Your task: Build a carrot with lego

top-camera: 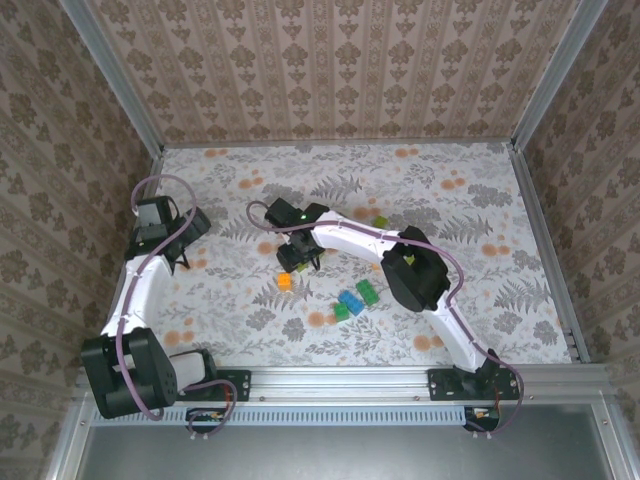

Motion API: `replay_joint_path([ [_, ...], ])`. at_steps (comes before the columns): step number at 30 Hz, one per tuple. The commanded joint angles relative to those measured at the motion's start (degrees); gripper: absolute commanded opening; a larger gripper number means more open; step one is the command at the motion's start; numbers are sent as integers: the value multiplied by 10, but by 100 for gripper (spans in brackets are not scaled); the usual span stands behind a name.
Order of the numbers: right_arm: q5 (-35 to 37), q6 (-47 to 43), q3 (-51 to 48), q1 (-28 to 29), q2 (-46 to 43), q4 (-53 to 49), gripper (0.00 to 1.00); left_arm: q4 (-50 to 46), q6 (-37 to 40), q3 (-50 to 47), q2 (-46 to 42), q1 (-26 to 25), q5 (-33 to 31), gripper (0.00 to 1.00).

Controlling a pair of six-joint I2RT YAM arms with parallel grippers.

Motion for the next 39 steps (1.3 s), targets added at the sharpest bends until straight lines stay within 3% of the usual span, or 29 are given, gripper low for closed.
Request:
replay_joint_path([
  [1,-11,11,25,3,16,-25,60,-15,-6,13,-13,4,3,100],
  [19,-17,14,55,5,53,-36,48,-8,-8,12,-9,4,7,100],
  [27,-13,15,56,5,51,-39,37,-7,-8,11,-8,4,9,100],
  [32,6,14,49,10,21,-39,33,-5,-8,10,-6,4,9,100],
  [39,57,12,-32,13,-95,-26,32,1,-11,9,-1,3,14,100],
])
